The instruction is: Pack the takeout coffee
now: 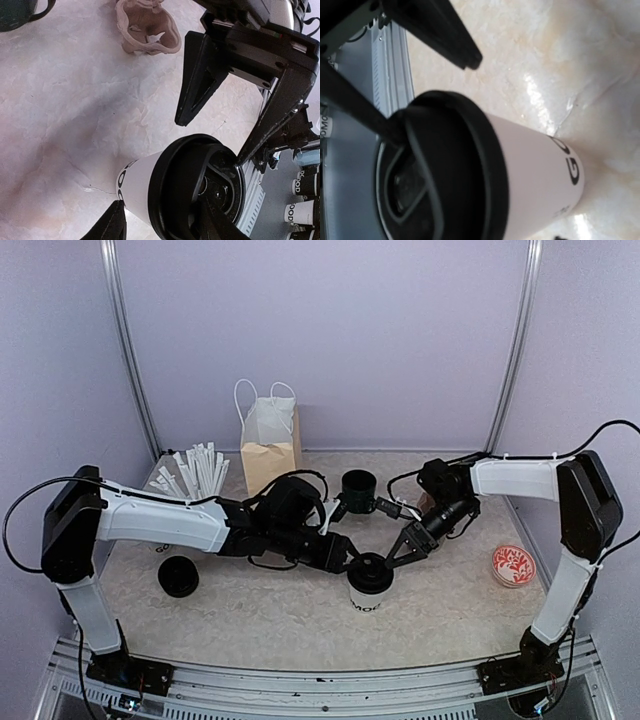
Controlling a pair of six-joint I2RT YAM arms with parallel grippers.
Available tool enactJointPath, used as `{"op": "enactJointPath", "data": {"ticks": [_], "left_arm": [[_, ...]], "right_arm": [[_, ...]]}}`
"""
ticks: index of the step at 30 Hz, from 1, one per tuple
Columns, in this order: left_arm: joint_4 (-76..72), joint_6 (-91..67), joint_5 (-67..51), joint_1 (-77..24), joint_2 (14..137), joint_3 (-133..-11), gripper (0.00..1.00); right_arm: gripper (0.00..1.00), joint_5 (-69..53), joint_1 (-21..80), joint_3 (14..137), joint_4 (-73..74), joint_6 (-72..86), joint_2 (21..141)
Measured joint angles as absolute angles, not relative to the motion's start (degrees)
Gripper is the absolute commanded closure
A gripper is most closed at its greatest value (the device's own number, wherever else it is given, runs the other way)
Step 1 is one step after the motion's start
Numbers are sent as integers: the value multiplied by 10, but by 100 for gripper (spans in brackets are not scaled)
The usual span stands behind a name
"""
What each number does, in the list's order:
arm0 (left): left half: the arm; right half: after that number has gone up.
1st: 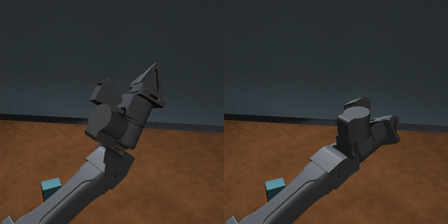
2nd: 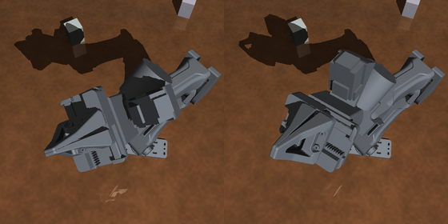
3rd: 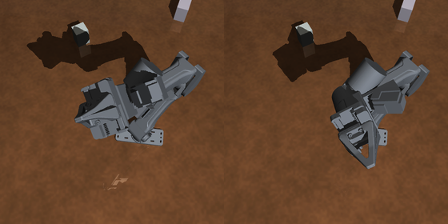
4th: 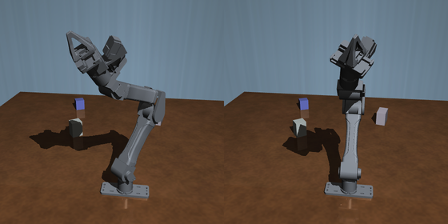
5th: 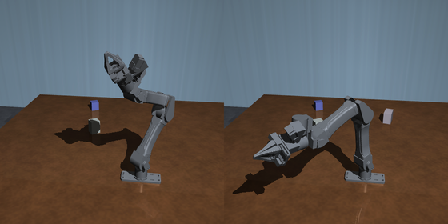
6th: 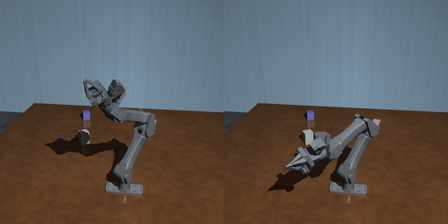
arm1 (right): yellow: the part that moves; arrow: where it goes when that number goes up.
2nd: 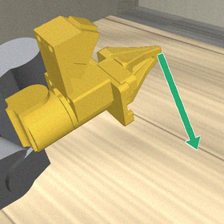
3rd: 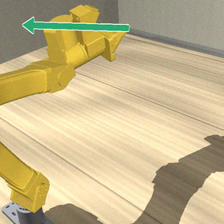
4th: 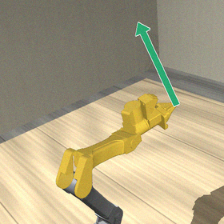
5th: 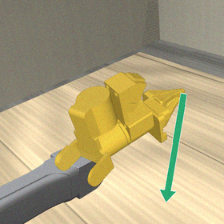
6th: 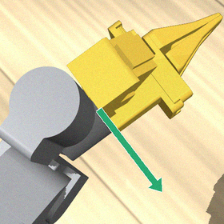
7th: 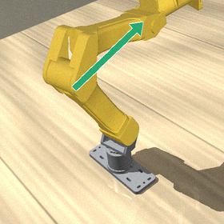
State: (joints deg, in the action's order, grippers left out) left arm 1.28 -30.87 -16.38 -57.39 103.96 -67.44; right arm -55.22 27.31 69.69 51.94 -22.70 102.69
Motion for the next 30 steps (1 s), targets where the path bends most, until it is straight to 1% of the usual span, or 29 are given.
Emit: {"op": "enactJointPath", "data": {"ticks": [5,8,11,14,16,17,21,27,30], "left_arm": [[27,-313,-116,-591,1021,-669,48],[27,-326,-97,-596,990,-642,48],[26,-342,-85,-596,960,-617,54],[26,-357,-86,-594,951,-608,60],[26,-366,-90,-592,953,-608,63],[25,-372,-92,-590,956,-608,64],[19,-379,-107,-589,973,-608,65],[13,-383,-127,-586,988,-608,66],[3,-384,-136,-582,993,-608,68]], "right_arm": [[27,-554,273,692,525,-247,1014],[26,-555,273,686,528,-258,999],[31,-556,273,681,530,-267,991],[40,-555,273,672,529,-270,990],[47,-554,275,670,530,-269,990],[49,-555,276,670,529,-271,990],[53,-554,286,669,529,-275,990],[55,-550,299,667,531,-274,992],[60,-550,299,667,530,-274,997]]}}
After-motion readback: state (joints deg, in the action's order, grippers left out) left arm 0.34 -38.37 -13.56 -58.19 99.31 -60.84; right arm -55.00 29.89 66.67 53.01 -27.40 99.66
